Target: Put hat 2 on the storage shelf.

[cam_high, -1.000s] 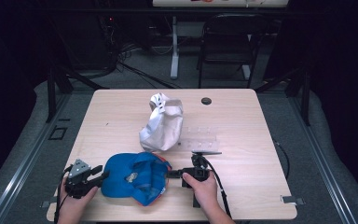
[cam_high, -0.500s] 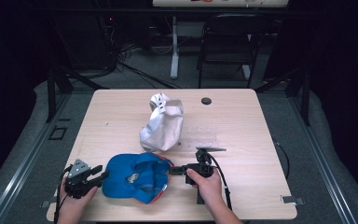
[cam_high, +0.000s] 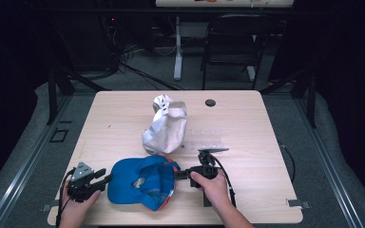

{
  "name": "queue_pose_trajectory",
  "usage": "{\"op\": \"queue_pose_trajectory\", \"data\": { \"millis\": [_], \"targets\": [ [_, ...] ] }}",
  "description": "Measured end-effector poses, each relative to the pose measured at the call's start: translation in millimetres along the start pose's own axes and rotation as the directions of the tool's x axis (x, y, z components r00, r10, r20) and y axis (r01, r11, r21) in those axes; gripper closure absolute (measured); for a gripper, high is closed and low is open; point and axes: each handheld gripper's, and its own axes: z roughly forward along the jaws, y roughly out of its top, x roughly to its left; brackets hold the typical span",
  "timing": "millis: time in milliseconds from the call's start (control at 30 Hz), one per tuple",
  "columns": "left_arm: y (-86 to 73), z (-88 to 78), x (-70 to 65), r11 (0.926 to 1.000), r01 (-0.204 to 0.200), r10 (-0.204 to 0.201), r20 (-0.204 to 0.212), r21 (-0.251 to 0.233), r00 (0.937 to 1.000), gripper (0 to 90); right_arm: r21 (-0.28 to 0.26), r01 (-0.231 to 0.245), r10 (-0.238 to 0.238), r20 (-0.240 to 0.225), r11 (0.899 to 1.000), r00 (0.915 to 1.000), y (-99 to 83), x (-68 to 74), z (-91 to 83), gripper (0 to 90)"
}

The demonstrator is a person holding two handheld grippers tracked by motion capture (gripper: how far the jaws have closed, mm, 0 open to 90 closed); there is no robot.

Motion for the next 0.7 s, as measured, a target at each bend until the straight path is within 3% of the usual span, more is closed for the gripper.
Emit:
{"op": "queue_pose_trajectory", "data": {
  "millis": [133, 200, 367, 533, 700],
  "targets": [
    [-0.3, 5.0, -6.5, 0.9993, -0.036, 0.036, 0.026, 0.011, 0.999, 63.6, 0.017, 0.021, -0.021, 0.028, 1.0, 0.9994, -3.8, -8.4, 8.4, 78.3],
    [0.5, 7.9, -10.0, 0.9973, -0.066, 0.064, 0.037, 0.033, 0.9972, 63.9, 0.014, 0.027, -0.028, 0.029, 1.0, 0.9992, -5.0, -11.3, 10.2, 78.0],
    [0.6, 14.3, -14.6, 0.9932, -0.095, 0.092, 0.045, 0.067, 0.9947, 64.2, 0.019, 0.041, -0.041, 0.022, 0.999, 0.9989, -7.2, -14.4, 11.8, 73.4],
    [-2.4, 20.6, -14.7, 0.9897, -0.092, 0.087, 0.043, 0.11, 0.9952, 64.5, 0.045, 0.053, -0.054, 0.014, 0.998, 0.9985, -12.2, -19.3, 16.1, 69.2],
    [-2.9, 22.0, -14.2, 0.9903, -0.086, 0.082, 0.036, 0.109, 0.996, 66.0, 0.077, 0.096, -0.097, 0.016, 0.992, 0.9951, -16.6, -19.4, 20.6, 67.8]
  ]
}}
